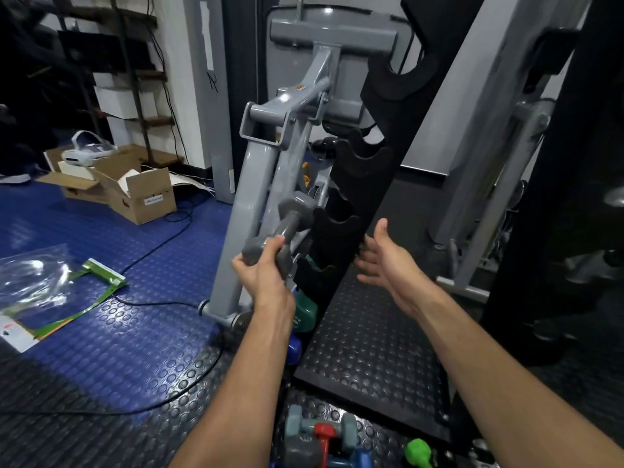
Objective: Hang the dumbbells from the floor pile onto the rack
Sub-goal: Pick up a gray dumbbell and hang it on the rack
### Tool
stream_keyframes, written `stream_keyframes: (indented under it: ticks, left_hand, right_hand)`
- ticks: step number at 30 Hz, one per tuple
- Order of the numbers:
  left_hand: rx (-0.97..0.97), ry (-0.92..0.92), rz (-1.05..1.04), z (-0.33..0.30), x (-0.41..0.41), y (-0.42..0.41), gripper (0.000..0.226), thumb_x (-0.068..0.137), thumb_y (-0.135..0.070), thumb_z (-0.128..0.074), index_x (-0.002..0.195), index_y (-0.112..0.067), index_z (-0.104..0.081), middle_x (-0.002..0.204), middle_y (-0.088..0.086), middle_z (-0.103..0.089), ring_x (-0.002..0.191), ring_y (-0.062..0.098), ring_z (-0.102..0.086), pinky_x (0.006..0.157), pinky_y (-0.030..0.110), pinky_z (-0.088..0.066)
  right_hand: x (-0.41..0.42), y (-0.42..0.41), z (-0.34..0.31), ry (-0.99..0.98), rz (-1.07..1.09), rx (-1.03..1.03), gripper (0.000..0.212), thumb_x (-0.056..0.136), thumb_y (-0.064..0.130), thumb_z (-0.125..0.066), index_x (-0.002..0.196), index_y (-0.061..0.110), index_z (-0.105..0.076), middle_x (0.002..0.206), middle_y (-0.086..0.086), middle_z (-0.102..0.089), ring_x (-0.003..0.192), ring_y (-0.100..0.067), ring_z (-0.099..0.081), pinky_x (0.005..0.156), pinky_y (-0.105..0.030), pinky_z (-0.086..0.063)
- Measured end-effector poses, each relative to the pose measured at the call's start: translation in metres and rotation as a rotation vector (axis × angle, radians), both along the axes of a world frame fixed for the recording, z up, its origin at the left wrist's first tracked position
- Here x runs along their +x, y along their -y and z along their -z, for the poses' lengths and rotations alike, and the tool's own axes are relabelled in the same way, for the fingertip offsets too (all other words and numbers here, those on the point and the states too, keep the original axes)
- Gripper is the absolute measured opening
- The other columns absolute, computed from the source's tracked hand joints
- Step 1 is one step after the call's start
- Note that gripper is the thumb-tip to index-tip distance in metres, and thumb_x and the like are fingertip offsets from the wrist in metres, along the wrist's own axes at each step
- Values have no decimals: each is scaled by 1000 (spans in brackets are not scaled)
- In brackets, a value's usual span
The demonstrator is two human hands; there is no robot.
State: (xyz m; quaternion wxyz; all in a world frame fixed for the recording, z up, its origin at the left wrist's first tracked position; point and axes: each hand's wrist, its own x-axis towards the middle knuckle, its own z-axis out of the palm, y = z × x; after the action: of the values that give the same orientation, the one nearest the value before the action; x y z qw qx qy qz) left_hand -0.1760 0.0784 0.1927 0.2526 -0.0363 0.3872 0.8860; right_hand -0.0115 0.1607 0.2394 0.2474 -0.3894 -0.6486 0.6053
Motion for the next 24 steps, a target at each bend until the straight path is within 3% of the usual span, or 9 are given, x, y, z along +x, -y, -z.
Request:
stream_keyframes:
  ticks: [4,13,16,20,24]
  left_hand:
    - [-27,-36,-16,1,6,-18,53,73,-7,-88,107,-15,-48,96,5,-63,79,16,-65,59,25,-56]
    - [-143,-317,16,16,7,-30,61,70,-7,-91,114,-14,-49,102,4,-66,86,14,-67,82,34,-62]
    - [-228,-521,46,27,10,-33,66,63,-22,-95,113,-25,-53,108,7,-68,94,21,-71,88,46,-62]
    - [-402,-864,59,37,8,-30,73,60,-56,-95,114,-39,-49,119,-2,-59,109,19,-62,94,46,-56]
    - [-453,-1065,29,40,13,-25,85,59,-57,-95,124,-27,-49,124,-5,-50,117,15,-53,101,38,-52]
  right_hand:
    - [1,-2,1,8,-10,-1,83,98,74,-21,161,21,-34,160,-8,-44,144,-25,-48,113,-43,-46]
    - [1,-5,5,-10,3,27,78,101,69,-24,156,17,-42,156,-10,-49,140,-25,-52,109,-37,-49]
    - [1,-6,7,-17,5,28,78,101,69,-24,156,17,-43,155,-10,-50,140,-25,-53,109,-38,-49]
    - [1,-8,10,-20,3,36,82,97,73,-24,156,18,-43,156,-10,-50,139,-24,-53,108,-37,-50]
    - [0,-6,13,-41,6,49,78,100,70,-24,155,18,-45,154,-10,-52,139,-24,-53,111,-39,-49]
